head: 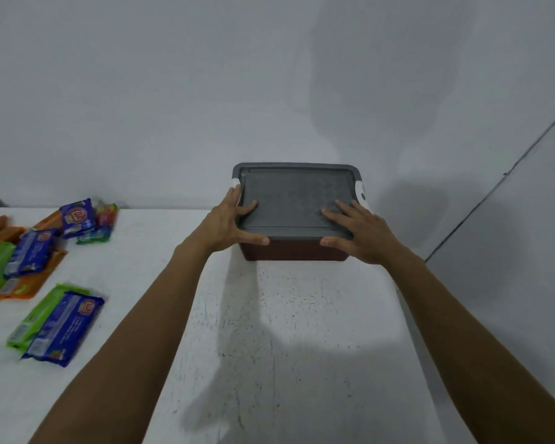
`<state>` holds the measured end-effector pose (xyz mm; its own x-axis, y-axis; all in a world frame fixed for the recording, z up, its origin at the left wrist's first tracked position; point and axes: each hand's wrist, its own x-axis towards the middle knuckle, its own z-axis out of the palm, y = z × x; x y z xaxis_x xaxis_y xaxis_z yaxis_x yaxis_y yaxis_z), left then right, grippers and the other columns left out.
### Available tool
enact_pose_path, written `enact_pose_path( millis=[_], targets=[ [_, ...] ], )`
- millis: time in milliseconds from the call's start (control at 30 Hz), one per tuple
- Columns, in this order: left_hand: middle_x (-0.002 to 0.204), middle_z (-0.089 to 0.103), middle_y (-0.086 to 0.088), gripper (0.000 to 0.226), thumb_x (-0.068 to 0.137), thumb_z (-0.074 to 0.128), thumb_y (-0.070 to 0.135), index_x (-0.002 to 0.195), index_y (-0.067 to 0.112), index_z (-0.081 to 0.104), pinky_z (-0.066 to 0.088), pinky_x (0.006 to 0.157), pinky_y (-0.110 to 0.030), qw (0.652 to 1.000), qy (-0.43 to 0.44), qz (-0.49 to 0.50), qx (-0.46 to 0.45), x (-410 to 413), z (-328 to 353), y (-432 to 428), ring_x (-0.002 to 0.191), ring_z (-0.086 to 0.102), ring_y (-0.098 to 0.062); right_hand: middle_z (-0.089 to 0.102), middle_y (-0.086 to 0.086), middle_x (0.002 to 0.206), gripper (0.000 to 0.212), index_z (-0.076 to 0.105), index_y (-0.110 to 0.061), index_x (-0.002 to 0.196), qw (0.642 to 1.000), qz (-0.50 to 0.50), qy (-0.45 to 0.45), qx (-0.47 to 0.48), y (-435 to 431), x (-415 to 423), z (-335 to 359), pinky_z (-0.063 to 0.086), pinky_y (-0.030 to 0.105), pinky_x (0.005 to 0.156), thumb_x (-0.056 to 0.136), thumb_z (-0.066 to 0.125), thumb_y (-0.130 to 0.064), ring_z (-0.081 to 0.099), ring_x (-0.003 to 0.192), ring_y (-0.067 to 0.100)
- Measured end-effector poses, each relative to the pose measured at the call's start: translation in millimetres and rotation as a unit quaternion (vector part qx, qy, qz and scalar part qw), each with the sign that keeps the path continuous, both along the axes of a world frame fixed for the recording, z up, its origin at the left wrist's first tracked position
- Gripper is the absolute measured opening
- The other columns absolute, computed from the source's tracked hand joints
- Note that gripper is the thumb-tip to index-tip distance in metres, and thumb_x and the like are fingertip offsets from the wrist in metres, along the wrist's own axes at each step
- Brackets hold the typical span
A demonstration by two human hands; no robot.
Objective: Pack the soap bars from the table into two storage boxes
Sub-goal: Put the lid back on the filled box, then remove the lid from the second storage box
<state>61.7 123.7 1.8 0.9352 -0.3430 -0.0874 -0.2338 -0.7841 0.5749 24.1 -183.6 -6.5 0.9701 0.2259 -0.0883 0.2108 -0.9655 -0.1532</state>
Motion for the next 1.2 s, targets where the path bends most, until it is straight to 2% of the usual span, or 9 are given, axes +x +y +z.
enact_pose_path(
  millis=[333,433,533,633,833,900,1000,1133,1200],
  targets=[
    [0.162,0.001,0.001,0.096,0.071,0.062,0.068,0.15,0.023,0.031,0.022,0.116,-0.044,0.999,-0.046,0.023,0.014,-13.9,-12.8,-1.1,0.148,0.009,-0.022,0.007,-0.003,0.163,0.075,0.015,-0.042,0.151,0.997,-0.021,0.067,-0.015,11.2,-2.8,17.7,0.009,0.059,0.118,0.087,0.038,-0.072,0.007,0.15,0.027],
    [0.162,-0.009,0.006,0.092,0.077,0.049,0.071,0.153,0.029,0.017,0.019,0.118,-0.043,0.998,-0.047,0.004,0.037,-22.2,-19.3,5.8,0.149,0.003,-0.018,0.019,0.002,0.161,0.075,0.019,-0.035,0.152,0.993,-0.018,0.093,-0.073,23.4,-0.4,37.2,0.022,0.055,0.116,0.089,0.043,-0.067,0.023,0.146,0.028],
    [0.161,-0.013,0.008,0.086,0.084,0.052,0.063,0.153,0.036,0.008,0.027,0.116,-0.045,0.997,-0.042,-0.032,0.057,-27.3,-18.5,24.0,0.147,0.017,-0.021,0.049,0.009,0.141,0.066,0.037,-0.021,0.144,0.985,-0.015,0.108,-0.137,48.7,5.9,55.0,0.043,0.043,0.102,0.091,0.053,-0.056,0.05,0.124,0.027],
    [0.162,-0.006,0.001,0.085,0.086,0.059,0.056,0.151,0.041,0.006,0.031,0.112,-0.047,0.997,-0.034,-0.029,0.071,-32.4,-14.2,55.2,0.143,0.027,-0.027,0.058,0.007,0.125,0.059,0.048,-0.016,0.132,0.978,-0.009,0.098,-0.186,91.3,14.7,67.0,0.049,0.039,0.093,0.087,0.059,-0.053,0.056,0.108,0.024],
    [0.159,0.021,-0.006,0.072,0.089,0.058,0.052,0.15,0.029,0.027,0.027,0.114,-0.044,0.991,-0.011,0.055,0.122,-33.0,-8.2,191.4,0.145,0.022,-0.024,0.044,0.005,0.148,0.061,0.038,-0.023,0.145,0.994,0.07,0.038,-0.074,225.3,34.4,84.6,0.04,0.041,0.104,0.093,0.05,-0.051,0.044,0.131,0.027],
    [0.153,0.034,-0.006,0.064,0.09,0.059,0.046,0.145,0.022,0.038,0.031,0.112,-0.04,0.987,-0.018,0.088,0.13,-35.5,0.4,244.9,0.141,0.03,-0.024,0.044,0.006,0.148,0.061,0.034,-0.024,0.147,0.994,0.092,0.036,-0.052,279.1,47.5,85.0,0.04,0.041,0.104,0.094,0.049,-0.051,0.043,0.132,0.027],
    [0.13,0.055,-0.007,0.052,0.085,0.056,0.049,0.128,0.019,0.056,0.043,0.098,-0.04,0.976,-0.04,0.157,0.146,-42.3,18.3,325.4,0.118,0.052,-0.028,0.048,0.009,0.144,0.061,0.034,-0.024,0.147,0.991,0.128,0.027,-0.037,362.4,69.3,86.5,0.042,0.042,0.102,0.094,0.049,-0.05,0.044,0.13,0.029],
    [0.126,0.059,-0.009,0.047,0.085,0.055,0.049,0.119,0.02,0.064,0.045,0.098,-0.042,0.95,-0.085,0.258,0.155,-53.2,34.0,435.5,0.117,0.055,-0.029,0.051,0.01,0.139,0.057,0.037,-0.023,0.146,0.983,0.183,0.012,-0.011,476.1,90.0,94.7,0.043,0.041,0.1,0.095,0.05,-0.047,0.047,0.127,0.029],
    [0.124,0.059,-0.004,0.05,0.085,0.045,0.057,0.117,0.025,0.064,0.048,0.095,-0.044,0.935,-0.109,0.296,0.161,-63.0,41.4,483.8,0.118,0.053,-0.027,0.053,0.011,0.138,0.056,0.038,-0.022,0.145,0.977,0.215,0.009,0.003,529.9,97.6,97.8,0.043,0.04,0.099,0.096,0.05,-0.045,0.049,0.125,0.029]
  ],
)
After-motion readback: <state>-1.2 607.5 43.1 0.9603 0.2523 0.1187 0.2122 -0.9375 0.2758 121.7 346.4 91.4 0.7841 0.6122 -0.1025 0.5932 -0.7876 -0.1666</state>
